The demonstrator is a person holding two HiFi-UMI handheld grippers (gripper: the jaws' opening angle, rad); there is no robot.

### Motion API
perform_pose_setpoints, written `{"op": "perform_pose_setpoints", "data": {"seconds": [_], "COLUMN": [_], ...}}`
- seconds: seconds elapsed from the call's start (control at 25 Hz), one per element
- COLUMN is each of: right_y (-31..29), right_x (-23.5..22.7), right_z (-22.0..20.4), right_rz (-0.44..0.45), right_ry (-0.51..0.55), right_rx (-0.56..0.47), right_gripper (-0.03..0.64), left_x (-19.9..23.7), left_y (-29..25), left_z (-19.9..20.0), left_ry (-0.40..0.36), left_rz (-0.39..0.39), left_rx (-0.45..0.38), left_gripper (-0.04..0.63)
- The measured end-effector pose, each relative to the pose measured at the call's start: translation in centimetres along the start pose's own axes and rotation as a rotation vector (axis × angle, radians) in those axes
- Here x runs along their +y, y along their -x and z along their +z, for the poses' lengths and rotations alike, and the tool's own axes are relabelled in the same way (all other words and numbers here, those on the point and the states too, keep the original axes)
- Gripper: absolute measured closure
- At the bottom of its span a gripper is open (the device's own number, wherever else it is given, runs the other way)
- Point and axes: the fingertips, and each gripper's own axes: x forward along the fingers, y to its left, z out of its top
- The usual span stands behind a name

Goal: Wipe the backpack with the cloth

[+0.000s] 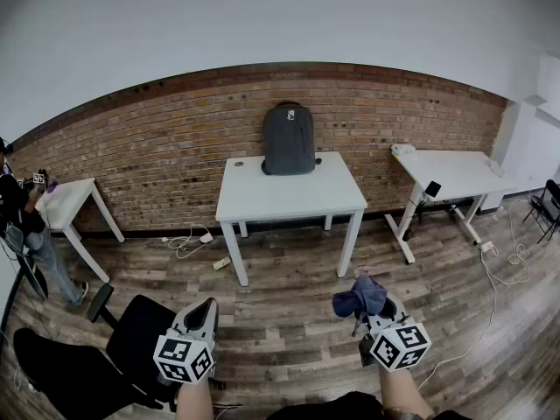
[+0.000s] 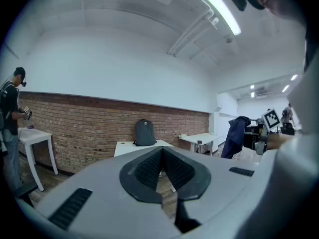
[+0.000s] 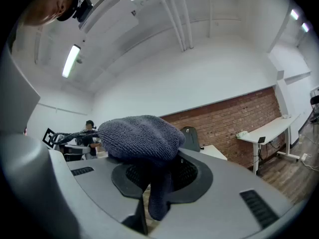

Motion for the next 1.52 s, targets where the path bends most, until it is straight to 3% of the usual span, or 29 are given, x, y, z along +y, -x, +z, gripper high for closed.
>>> {"op": "perform_pose_setpoints", "data": {"seconds": [0.2,0.36,0.8,1.0,1.16,1.32,1.52], "right_y": [-1.0,-1.3,-5.5,-10.9,-15.8,-20.2,-25.2], "right_x": [0.6,0.6,-1.6,-3.7,-6.3,-10.6,-15.5], "right_z": [-0.3,0.3,-1.7,-1.2,-1.5,-0.9,1.1], "right_rz": [0.007,-0.003,0.029,0.045,0.089,0.117,0.147], "right_ry": [0.014,0.007,-0.079,0.037,0.035,-0.020,0.022], "right_rx": [0.012,-0.013,-0.018,-0.011,0.001,0.010,0.000], "right_gripper": [0.557,0.557,0.557,0.557,0.557,0.557,0.557], "left_x": [1.2,1.2,2.6,3.3,4.9,4.5,4.7], "left_y": [0.5,0.1,-2.9,-7.3,-11.7,-17.6,-23.8], "left_z": [-0.4,-0.5,-0.3,0.6,1.1,1.8,4.0], "left_ry": [0.011,-0.024,-0.022,-0.061,-0.049,-0.059,-0.084], "left_rz": [0.000,-0.015,-0.005,0.029,0.084,0.077,0.118], "left_rx": [-0.018,0.001,-0.002,0.019,0.027,0.053,0.046], "left_gripper": [0.600,0.600,0.601,0.600,0.600,0.601,0.600]}}
